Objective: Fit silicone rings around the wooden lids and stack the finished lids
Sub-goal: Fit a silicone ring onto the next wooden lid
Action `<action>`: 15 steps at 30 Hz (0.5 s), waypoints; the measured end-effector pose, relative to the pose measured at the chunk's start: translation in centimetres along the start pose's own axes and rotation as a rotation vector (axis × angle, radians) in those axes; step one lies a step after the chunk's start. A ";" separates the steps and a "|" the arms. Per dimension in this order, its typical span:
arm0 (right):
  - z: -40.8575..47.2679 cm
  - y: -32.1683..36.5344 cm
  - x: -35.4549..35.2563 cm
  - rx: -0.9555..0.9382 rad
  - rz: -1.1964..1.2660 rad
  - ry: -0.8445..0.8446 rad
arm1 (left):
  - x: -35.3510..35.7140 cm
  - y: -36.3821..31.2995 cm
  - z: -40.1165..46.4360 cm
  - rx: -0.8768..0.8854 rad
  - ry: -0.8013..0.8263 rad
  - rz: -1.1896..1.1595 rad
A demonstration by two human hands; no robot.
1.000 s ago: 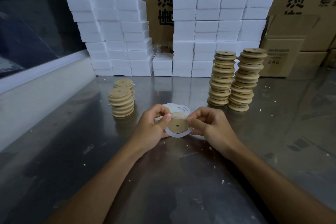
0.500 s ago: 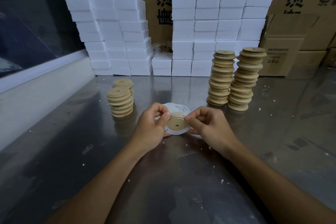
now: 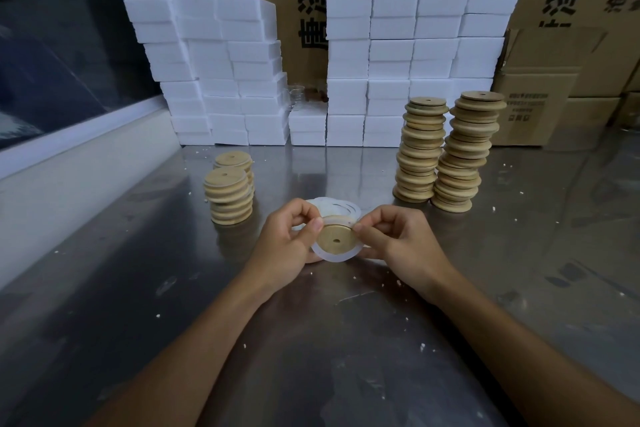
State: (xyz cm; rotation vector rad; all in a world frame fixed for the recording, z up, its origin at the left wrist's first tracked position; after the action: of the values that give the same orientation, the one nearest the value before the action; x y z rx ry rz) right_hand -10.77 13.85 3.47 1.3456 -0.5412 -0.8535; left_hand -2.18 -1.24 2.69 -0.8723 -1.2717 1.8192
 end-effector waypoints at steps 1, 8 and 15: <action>0.0 0.0 0.0 -0.001 0.001 0.001 | 0.0 0.0 0.0 -0.002 -0.001 0.001; 0.0 0.0 0.0 0.000 0.013 0.012 | 0.0 0.1 0.0 -0.015 -0.002 -0.024; 0.1 -0.1 -0.1 -0.011 -0.043 0.006 | 0.0 0.2 0.0 -0.020 0.004 -0.017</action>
State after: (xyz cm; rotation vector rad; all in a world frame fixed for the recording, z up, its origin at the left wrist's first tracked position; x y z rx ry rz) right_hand -10.89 13.84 3.40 1.3531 -0.5036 -0.8865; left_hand -2.21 -1.31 2.55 -0.8732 -1.2935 1.7938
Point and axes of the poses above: each hand's wrist, its own z-axis towards the middle knuckle, its own x-axis out of the palm, y = z × x, the point moved 5 cm from there along z, towards the middle knuckle, and after that the axes turned 1 degree about -z, right-handed, at the moved point
